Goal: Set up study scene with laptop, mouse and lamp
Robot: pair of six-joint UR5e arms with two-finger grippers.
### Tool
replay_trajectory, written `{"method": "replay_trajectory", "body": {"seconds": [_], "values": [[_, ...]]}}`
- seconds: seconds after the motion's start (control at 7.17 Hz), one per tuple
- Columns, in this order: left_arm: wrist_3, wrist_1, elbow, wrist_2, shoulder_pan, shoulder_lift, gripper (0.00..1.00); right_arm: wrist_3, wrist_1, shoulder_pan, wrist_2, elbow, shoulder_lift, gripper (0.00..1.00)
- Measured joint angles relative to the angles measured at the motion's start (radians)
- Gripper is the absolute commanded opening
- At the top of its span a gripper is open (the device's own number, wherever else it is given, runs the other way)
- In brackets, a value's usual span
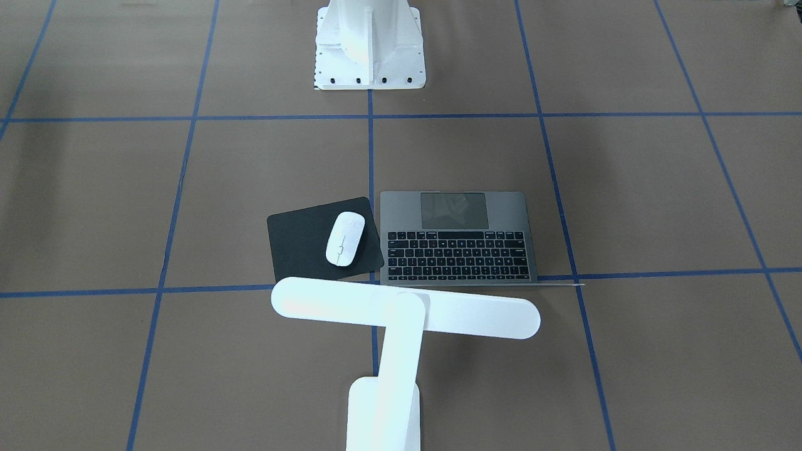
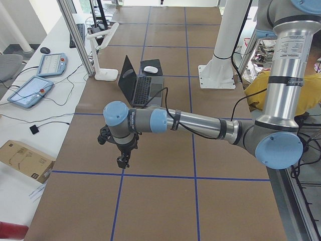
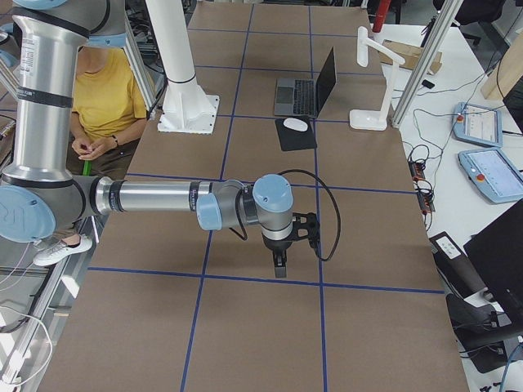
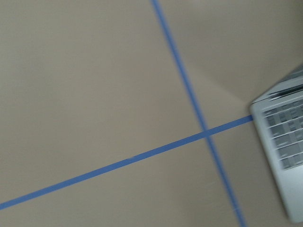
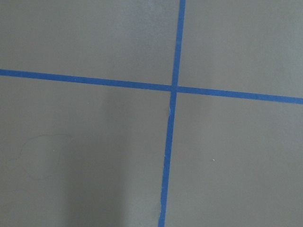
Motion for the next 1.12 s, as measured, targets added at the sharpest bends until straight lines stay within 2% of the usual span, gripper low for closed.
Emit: {"method": "replay_trajectory", "body": {"seconds": [0.42,1.12], "values": [[0.010,-0.106,0.046,0.049,-0.038,0.036,1.00,-0.019,0.005,0.017,0.007,-0.014,-0.008,1.00],[-0.016,-0.153,0.043,0.037,-0.043,0.043,1.00,-0.019,0.006,0.016,0.007,-0.015,-0.005,1.00]]}}
